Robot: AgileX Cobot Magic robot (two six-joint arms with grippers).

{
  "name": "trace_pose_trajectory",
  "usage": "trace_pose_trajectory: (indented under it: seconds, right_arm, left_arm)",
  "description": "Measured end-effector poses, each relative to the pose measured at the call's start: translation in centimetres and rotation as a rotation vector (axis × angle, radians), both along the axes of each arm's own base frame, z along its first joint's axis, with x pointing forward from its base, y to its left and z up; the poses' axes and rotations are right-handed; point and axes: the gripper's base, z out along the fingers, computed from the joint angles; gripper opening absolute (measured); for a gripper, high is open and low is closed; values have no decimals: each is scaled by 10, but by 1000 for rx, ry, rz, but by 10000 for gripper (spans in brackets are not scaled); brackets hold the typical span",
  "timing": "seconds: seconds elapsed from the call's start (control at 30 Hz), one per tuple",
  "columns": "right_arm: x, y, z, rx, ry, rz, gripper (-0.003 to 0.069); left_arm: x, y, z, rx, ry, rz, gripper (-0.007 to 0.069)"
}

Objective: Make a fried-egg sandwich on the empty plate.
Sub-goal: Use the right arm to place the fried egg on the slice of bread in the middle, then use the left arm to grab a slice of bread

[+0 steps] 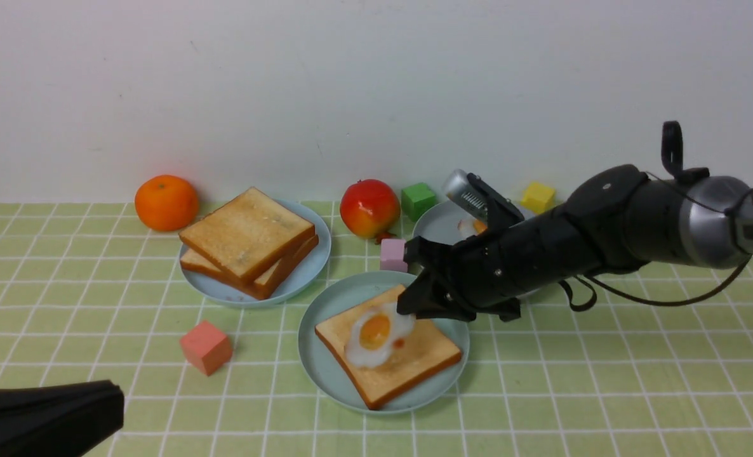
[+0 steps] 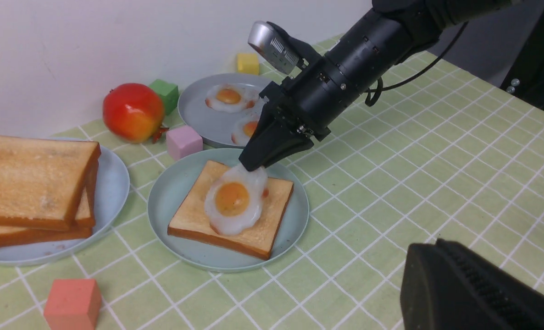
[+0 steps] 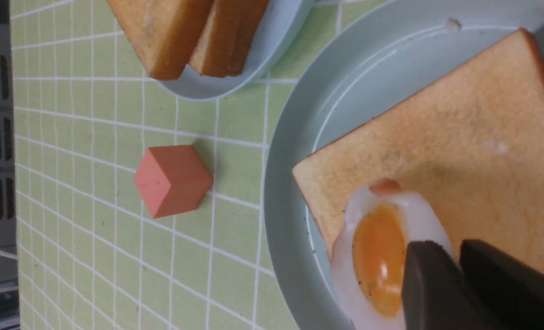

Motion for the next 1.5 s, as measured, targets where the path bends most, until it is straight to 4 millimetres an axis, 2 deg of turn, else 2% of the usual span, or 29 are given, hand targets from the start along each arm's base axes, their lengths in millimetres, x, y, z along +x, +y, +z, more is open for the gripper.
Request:
trace_pose_trajectory:
  seconds: [0.07,0.13,0.2,0.33,0.37,0.4,0.43,0.53,0.6,0.63,0.77,0.8,0.83,0.87,0.9,1.0,1.1,1.17,1.2,1.23,1.37,1.5]
  right_arm:
    - [1,-2,-1,-17,-8,3,175]
    - [3,-10,-1,-41,-18,4,269]
    - [6,-19,1,-54,-27,-1,332]
    - [9,-48,21,-80,-64,-4,415]
    - [7,-59,35,-83,-84,8,416]
    - [7,-61,37,-86,-91,6,416]
    - [-2,-72,61,-90,-122,33,391]
    - [-24,-89,102,-125,-171,75,297]
    - [-37,-94,120,-157,-196,99,242]
    - [-54,-99,140,-200,-221,121,176]
    - [-113,-108,183,-322,-311,143,13]
    - [-128,-109,191,-345,-337,144,-5]
    - [-131,-109,192,-354,-340,144,-6]
    - [-152,-112,201,-374,-380,138,-10]
    - [-161,-114,204,-382,-396,136,-9]
    - [-210,-124,216,-398,-492,118,0]
    - [-247,-134,221,-388,-584,94,4]
    - [-265,-139,222,-380,-636,82,6]
    - [-273,-141,222,-378,-659,79,6]
    - [-282,-143,221,-376,-683,77,6]
    - [-308,-151,224,-374,-760,57,6]
    - [-316,-154,224,-380,-774,59,8]
  left_arm:
    - [0,0,0,2,2,0,3]
    - [0,0,-1,11,11,0,3]
    - [-1,1,-3,22,22,1,4]
    - [-1,1,-8,57,69,5,7]
    - [-1,1,-10,60,96,11,8]
    - [0,0,-10,60,107,13,8]
    - [4,-3,-13,60,149,31,8]
    - [16,-13,-20,74,245,81,8]
    - [24,-19,-23,94,285,105,8]
    - [35,-27,-26,120,330,133,8]
    - [71,-58,-28,220,405,169,1]
    - [81,-66,-28,243,418,178,-9]
    - [85,-68,-30,256,427,180,-12]
    - [99,-75,-28,275,430,194,-13]
    - [105,-76,-27,285,430,203,-13]
    - [153,-83,-26,326,457,262,-13]
    - [198,-80,-30,355,479,283,-13]
    - [227,-76,-37,383,503,280,-13]
    - [236,-75,-39,381,513,279,-13]
    - [255,-73,-43,396,527,276,-13]
    - [297,-66,-55,462,555,255,-12]
    - [319,-63,-69,543,550,227,27]
